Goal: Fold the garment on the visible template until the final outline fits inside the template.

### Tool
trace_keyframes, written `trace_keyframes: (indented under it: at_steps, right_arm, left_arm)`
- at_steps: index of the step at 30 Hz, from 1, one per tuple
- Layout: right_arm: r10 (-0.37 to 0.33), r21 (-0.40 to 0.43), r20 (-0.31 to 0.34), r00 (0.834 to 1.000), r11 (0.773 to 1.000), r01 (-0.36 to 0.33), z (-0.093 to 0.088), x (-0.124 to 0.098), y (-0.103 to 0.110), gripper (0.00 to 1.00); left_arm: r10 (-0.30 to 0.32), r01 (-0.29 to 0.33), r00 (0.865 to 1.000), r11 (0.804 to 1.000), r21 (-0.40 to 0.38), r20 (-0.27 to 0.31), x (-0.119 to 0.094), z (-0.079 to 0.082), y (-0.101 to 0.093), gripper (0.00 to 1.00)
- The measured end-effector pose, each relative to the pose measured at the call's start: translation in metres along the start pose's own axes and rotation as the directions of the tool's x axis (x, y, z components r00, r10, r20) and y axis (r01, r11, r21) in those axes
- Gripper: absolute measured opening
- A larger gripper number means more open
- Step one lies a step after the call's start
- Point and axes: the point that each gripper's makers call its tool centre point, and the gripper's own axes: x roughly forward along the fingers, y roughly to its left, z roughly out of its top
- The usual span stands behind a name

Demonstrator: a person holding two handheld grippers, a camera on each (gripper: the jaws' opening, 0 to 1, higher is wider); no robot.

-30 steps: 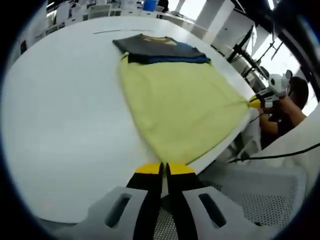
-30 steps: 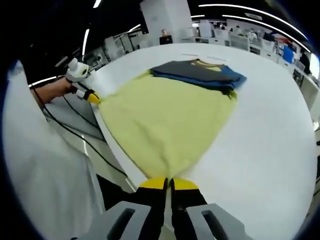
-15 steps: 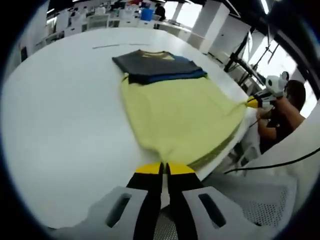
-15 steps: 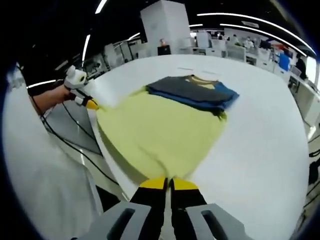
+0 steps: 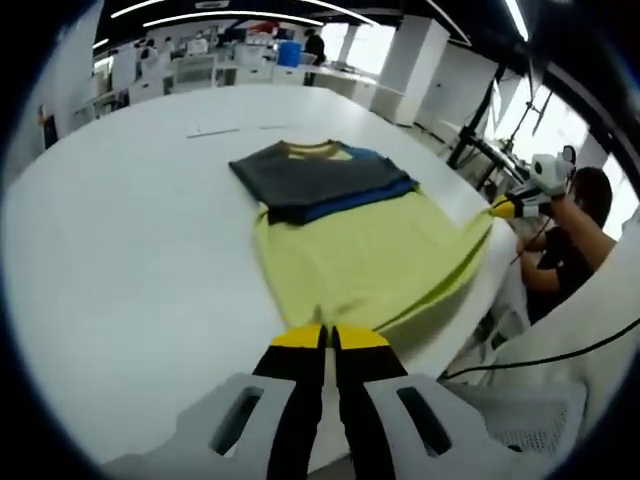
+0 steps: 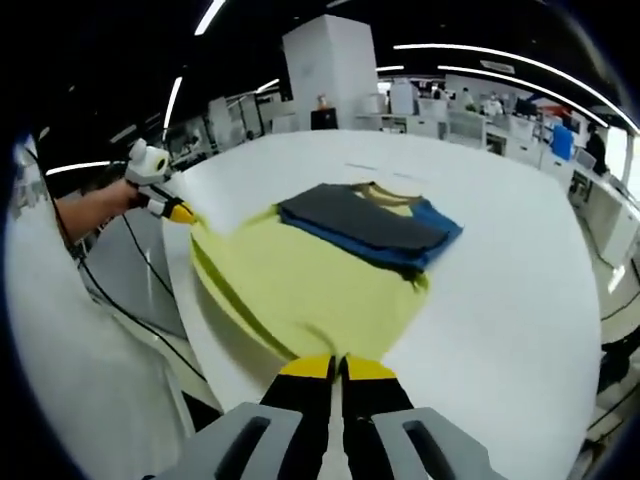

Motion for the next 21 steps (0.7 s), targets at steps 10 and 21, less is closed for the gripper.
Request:
trace_keyframes:
  at_steps: [10,21]
  right_arm:
    - [-0.030,-0.004,0.072,0.997,1.000,0.031,0.044,0.001,-0.023,0.00]
    - [-0.069,-0.025,0.106,0.992,0.997,0.072,0.077,0.007,-0.052,0.00]
  left_arm:
    - [0.019,-0.020,0.996,1.000,0.010,0.092,0.005,0.048,0.020,0.00]
    - [0.033,-0.036,0.984,0.999,0.015,0.175,0.015,0.097,0.037,0.00]
